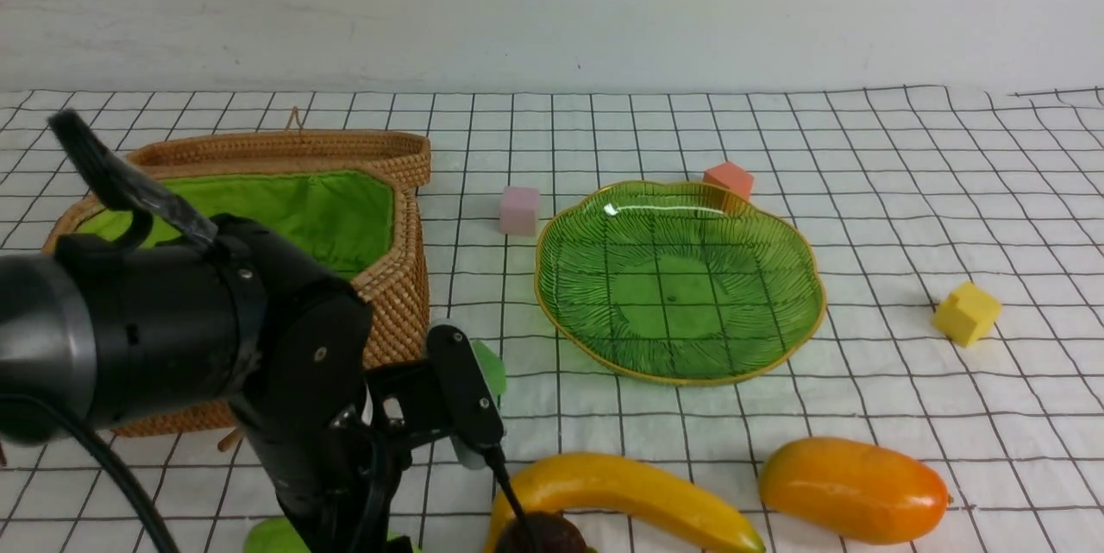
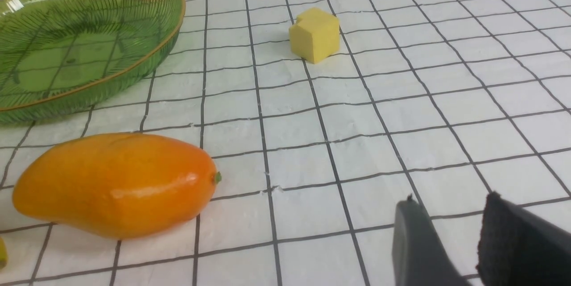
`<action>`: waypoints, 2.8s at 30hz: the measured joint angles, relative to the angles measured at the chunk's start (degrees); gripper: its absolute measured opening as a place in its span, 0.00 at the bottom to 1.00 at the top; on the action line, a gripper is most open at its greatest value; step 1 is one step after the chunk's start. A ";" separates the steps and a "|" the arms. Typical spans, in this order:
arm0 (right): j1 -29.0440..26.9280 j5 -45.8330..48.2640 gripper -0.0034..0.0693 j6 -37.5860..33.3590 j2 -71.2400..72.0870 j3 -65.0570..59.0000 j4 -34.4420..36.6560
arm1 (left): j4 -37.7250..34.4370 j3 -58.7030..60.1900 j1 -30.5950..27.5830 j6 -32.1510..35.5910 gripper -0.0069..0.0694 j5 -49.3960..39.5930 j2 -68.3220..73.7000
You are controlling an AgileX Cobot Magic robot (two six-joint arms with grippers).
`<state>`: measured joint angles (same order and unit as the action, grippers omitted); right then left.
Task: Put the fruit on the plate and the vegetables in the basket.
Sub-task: Take a chayote with your left arm and place it on the basket on the left, then use the right arm to grab a carrot and put it into the left basket
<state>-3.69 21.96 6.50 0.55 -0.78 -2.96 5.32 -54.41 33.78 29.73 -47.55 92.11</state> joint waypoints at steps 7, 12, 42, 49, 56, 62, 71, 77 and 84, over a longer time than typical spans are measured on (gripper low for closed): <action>0.00 0.00 0.37 0.00 0.00 0.00 0.00 | -3.46 0.00 -3.56 1.06 0.87 -0.15 7.06; 0.00 0.00 0.37 0.00 0.00 0.00 0.00 | -4.21 -0.81 -3.72 1.27 0.64 -3.08 6.73; 0.00 0.00 0.38 0.00 0.00 0.00 0.05 | 39.62 -8.77 -19.75 -24.87 0.90 19.14 -2.16; 0.00 0.00 0.38 0.00 0.00 0.00 0.05 | 33.80 -8.67 -19.75 -24.93 0.95 16.20 -6.69; 0.00 0.00 0.38 0.00 0.00 0.00 0.05 | 16.33 -8.67 -19.75 -25.24 0.78 -2.35 -21.61; 0.00 0.00 0.38 0.00 0.00 0.00 0.05 | 6.42 -6.77 -19.75 -22.52 0.52 -21.79 -36.09; 0.00 0.00 0.38 0.00 0.00 0.00 0.05 | -17.86 7.73 -19.75 -23.44 0.07 -10.99 -54.51; 0.00 0.00 0.38 0.00 0.00 0.00 0.05 | -24.62 11.69 -19.75 -23.82 0.07 -0.85 -56.94; 0.00 0.00 0.38 0.00 0.00 0.00 0.05 | -25.26 12.00 -19.75 -23.86 0.07 -0.15 -56.67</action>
<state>-3.69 21.96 6.50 0.55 -0.78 -2.91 -19.95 -42.41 14.03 5.87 -47.70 35.45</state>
